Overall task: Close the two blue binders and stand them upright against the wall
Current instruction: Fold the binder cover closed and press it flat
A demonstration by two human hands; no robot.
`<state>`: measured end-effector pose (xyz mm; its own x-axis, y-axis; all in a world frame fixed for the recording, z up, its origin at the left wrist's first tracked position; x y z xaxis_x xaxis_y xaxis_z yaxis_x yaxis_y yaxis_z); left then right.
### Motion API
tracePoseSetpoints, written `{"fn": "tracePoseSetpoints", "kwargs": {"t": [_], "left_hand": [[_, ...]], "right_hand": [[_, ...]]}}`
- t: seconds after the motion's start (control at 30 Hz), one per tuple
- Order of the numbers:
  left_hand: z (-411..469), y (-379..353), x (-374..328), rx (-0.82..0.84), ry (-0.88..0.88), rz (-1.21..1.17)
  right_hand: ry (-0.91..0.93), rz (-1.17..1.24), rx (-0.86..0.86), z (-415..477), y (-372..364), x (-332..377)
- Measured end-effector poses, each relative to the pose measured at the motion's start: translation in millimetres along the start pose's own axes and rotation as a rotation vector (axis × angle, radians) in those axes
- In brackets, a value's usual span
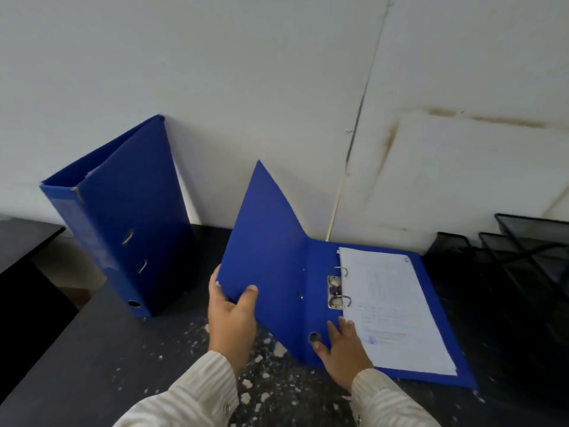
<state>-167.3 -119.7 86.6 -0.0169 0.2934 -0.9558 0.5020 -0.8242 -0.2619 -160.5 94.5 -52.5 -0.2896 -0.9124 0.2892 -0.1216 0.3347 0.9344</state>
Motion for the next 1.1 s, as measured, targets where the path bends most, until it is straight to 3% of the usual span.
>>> {"fn": "tracePoseSetpoints", "kwargs": {"t": [0.17, 0.37, 0.53, 0.7, 0.83, 0.97, 1.1], "left_hand": [[-49, -55, 25, 0.236, -0.124, 0.176], [-83, -103, 56, 0.412, -0.425, 0.496], [-104, -133, 85, 0.581, -0.559, 0.75], [-115, -147, 116, 0.688, -0.602, 0.962], [-121, -153, 141, 0.72, -0.586, 1.127], [-123, -153, 158, 0.764, -0.618, 1.356], [-123, -152, 167, 0.818, -0.656, 1.49]], "right_hand": [[-0.121, 0.059, 0.017, -4, 20, -70], [-0.232, 0.143, -0.021, -9, 41, -140], [-0.268, 0.257, -0.049, -15, 58, -184], [-0.464, 0.666, -0.155, -20, 80, -213], [-0.695, 1.03, -0.122, -17, 75, -236], [-0.737, 1.364, -0.133, -17, 77, -247], [-0.689, 1.484, -0.105, -17, 78, -258]]}}
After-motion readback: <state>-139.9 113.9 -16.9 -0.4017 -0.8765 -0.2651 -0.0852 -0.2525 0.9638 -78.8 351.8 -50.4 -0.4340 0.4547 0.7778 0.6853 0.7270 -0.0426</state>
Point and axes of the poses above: each hand's wrist, its own z-axis towards the middle knuckle, its own y-axis out of the back of the hand, x = y × z, the point moved 5 cm from there along z, towards the middle knuckle, and after that the axes turned 15 degrees about -x, right-handed, at the moved point
